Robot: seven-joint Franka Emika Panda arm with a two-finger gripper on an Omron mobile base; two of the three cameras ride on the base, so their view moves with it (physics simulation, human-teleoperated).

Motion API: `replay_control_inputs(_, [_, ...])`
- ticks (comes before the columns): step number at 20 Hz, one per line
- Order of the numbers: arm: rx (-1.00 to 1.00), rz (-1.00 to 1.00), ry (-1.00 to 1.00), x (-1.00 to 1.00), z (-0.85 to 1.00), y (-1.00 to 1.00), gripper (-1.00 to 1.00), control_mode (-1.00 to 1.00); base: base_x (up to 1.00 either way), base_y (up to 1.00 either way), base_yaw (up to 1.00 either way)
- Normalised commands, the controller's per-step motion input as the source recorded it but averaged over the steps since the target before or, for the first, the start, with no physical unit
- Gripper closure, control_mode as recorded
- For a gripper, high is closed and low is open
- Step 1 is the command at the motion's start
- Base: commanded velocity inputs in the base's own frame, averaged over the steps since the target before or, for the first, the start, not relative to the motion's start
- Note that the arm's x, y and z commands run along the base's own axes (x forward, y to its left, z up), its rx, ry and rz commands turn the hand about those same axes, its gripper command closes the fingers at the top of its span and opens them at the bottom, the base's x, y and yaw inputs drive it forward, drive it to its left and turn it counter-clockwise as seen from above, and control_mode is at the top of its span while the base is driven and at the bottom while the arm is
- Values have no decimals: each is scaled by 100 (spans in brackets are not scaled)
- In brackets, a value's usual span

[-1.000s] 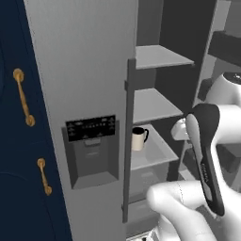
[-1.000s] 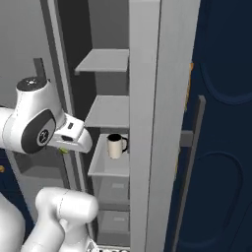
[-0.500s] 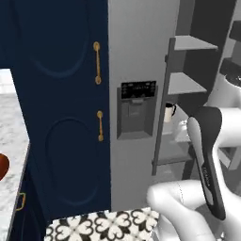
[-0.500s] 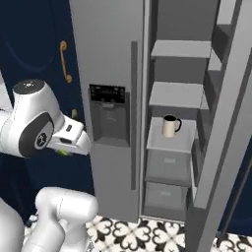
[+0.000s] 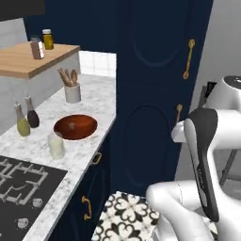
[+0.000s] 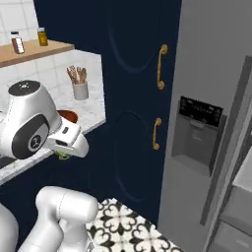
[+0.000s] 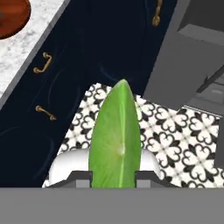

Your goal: Grab a lemon wedge from the fridge and one ice cube from the ice bowl, and put them in the glass of lemonade.

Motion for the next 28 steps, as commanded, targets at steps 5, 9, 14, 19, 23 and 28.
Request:
replay_control_inputs(5, [0,0,0,0,0,0,100,100,20,0,100])
replay_control_inputs(9, [0,0,0,0,0,0,100,100,42,-4,99])
replay_control_inputs(14, [0,0,0,0,0,0,100,100,75,-75,67])
replay_control_inputs(19, [0,0,0,0,0,0,100,100,37,-71,16])
replay_control_inputs(23, [0,0,0,0,0,0,100,100,87,-5,0])
replay_control_inputs(28, [0,0,0,0,0,0,100,100,52,33,0])
